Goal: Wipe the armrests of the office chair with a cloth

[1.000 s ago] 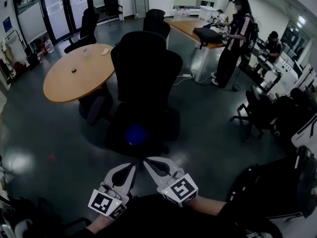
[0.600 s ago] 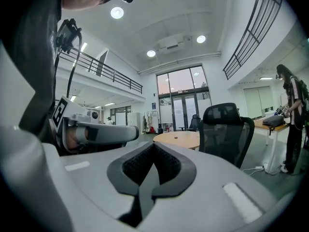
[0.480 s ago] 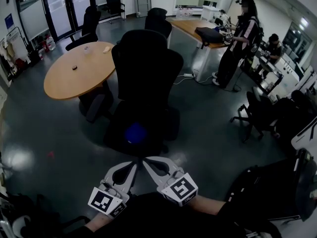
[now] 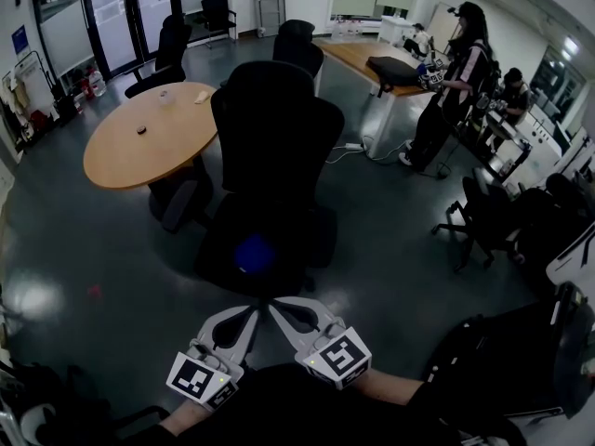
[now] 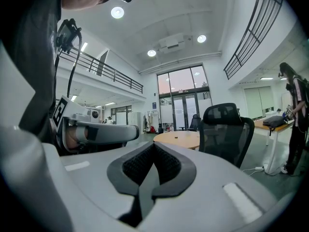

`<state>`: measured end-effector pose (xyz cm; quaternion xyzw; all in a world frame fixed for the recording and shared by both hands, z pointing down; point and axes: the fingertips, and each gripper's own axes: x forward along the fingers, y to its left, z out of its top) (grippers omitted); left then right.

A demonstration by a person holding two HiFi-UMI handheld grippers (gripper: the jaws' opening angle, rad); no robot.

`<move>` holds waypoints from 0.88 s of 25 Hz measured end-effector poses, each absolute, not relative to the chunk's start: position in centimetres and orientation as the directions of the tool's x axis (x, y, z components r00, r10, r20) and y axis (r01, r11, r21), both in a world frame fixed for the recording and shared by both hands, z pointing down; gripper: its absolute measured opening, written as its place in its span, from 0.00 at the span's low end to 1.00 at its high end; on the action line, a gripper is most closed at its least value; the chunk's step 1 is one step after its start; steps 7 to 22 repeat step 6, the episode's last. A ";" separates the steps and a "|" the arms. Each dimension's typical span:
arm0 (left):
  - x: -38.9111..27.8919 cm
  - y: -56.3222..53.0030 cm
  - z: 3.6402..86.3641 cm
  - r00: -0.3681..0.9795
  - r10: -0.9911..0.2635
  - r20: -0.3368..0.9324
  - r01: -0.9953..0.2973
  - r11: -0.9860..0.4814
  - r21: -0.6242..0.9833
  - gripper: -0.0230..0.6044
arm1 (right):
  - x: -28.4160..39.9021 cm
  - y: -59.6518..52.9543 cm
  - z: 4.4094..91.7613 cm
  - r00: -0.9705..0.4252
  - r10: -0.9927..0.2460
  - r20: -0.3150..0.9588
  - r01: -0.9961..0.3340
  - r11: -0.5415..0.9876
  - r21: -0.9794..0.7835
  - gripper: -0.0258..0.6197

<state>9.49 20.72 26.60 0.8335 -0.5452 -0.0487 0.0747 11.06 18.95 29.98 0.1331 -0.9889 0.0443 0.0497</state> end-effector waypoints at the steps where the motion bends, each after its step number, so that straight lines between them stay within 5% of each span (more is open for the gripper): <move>1: 9.6 20.7 26.4 0.402 -0.916 -0.005 -0.900 -0.396 0.180 0.06 | 11.1 19.0 29.9 -0.960 -0.259 0.110 -0.268 0.961 -0.074 0.04; 22: 9.6 20.5 25.4 0.389 -0.920 -0.039 -0.901 -0.389 0.192 0.06 | 11.1 19.1 29.9 -0.961 -0.255 0.110 -0.264 0.961 -0.079 0.04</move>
